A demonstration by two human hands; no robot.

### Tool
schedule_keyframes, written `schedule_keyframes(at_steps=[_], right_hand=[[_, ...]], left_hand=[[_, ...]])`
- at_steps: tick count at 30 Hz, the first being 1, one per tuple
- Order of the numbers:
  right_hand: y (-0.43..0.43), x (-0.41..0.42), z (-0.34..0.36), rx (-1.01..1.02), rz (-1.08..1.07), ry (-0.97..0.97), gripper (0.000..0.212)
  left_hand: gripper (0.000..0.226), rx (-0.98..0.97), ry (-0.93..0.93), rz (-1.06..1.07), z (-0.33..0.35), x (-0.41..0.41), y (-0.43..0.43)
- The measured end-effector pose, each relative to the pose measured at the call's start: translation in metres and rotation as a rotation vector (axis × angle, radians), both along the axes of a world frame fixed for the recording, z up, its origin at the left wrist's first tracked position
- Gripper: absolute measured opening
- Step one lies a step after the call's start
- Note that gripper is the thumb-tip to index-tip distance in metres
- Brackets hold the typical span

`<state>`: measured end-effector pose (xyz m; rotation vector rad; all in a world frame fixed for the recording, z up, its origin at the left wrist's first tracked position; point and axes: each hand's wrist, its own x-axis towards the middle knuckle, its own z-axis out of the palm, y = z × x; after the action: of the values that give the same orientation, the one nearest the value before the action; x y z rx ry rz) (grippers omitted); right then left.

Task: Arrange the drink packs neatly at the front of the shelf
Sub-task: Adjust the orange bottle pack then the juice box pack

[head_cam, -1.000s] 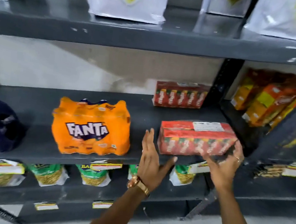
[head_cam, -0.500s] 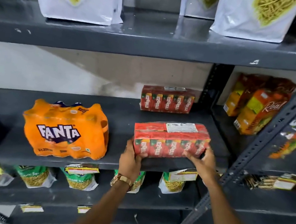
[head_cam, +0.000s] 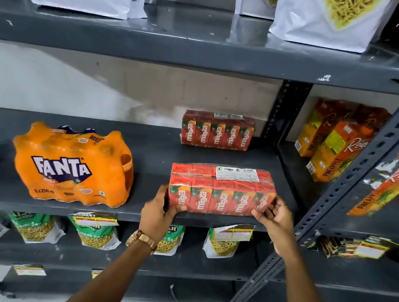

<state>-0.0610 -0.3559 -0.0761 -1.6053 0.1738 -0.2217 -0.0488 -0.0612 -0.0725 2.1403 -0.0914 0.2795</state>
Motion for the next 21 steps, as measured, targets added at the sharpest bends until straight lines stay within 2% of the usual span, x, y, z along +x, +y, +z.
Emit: schedule_keyframes(at_steps=[10,21], right_hand=[[-0.0032,0.0004,-0.0006,0.018,-0.047,0.036,0.046],[-0.0004,-0.0079,0.0074,0.005,-0.065,0.066,0.042]], left_hand=[[0.053,-0.001,0.035,-0.04,0.0024,0.0004,0.0018],[0.057,0.106,0.068,-0.041,0.0008,-0.0003,0.0022]])
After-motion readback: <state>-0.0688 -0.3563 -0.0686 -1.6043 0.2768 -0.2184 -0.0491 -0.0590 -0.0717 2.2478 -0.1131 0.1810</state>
